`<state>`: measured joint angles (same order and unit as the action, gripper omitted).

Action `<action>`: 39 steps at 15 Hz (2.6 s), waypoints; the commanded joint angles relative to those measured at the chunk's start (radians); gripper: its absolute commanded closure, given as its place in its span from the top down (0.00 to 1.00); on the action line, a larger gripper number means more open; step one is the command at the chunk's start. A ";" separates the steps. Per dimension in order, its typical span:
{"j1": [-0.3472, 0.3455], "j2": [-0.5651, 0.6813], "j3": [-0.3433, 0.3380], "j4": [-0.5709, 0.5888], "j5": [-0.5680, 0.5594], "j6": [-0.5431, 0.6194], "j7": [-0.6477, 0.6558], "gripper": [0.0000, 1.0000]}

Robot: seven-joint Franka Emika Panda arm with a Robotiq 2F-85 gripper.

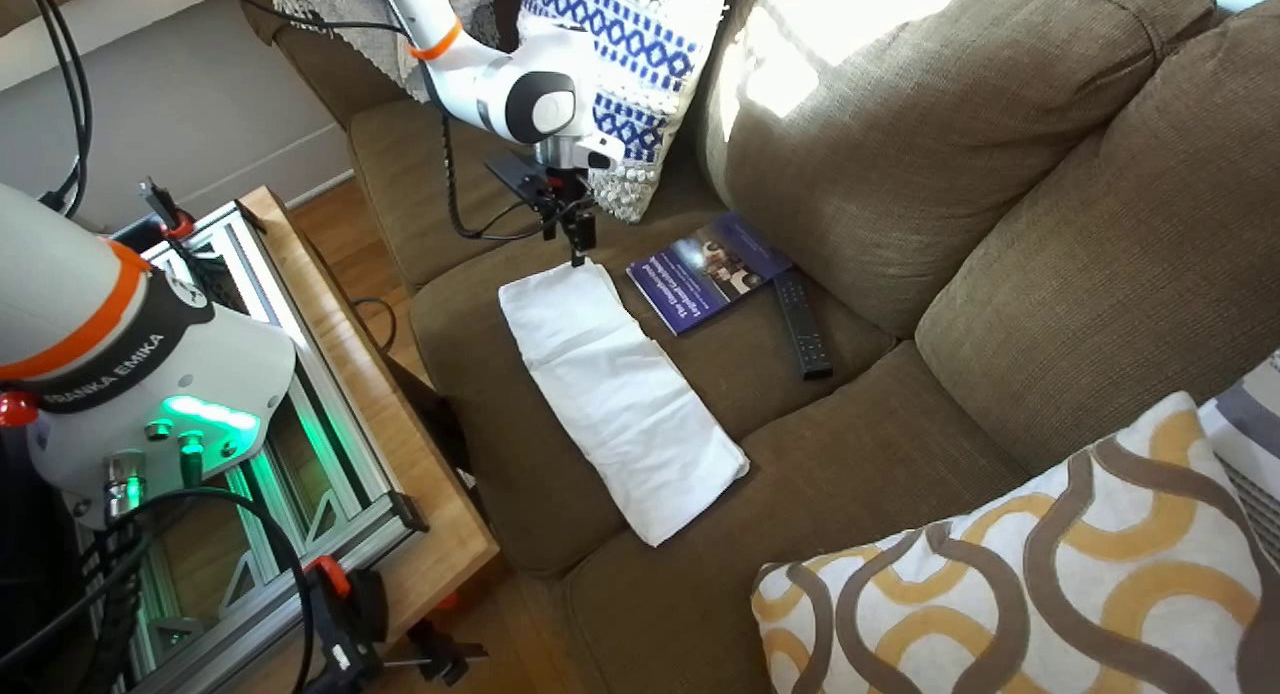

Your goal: Fold the white cloth in half

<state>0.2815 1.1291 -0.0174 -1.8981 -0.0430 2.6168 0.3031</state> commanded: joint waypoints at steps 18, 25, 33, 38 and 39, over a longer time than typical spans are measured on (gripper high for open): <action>0.050 0.093 -0.048 0.088 0.000 -0.137 0.082 0.08; 0.054 -0.013 -0.047 -0.027 0.000 -0.072 0.077 0.02; 0.085 -0.150 -0.014 -0.088 -0.011 -0.045 0.062 0.02; 0.072 -0.194 0.026 -0.082 0.014 -0.035 0.056 0.02; 0.071 -0.204 0.033 -0.085 0.020 -0.034 0.060 0.02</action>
<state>0.3606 1.0014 -0.0450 -1.9862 -0.0563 2.5279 0.3680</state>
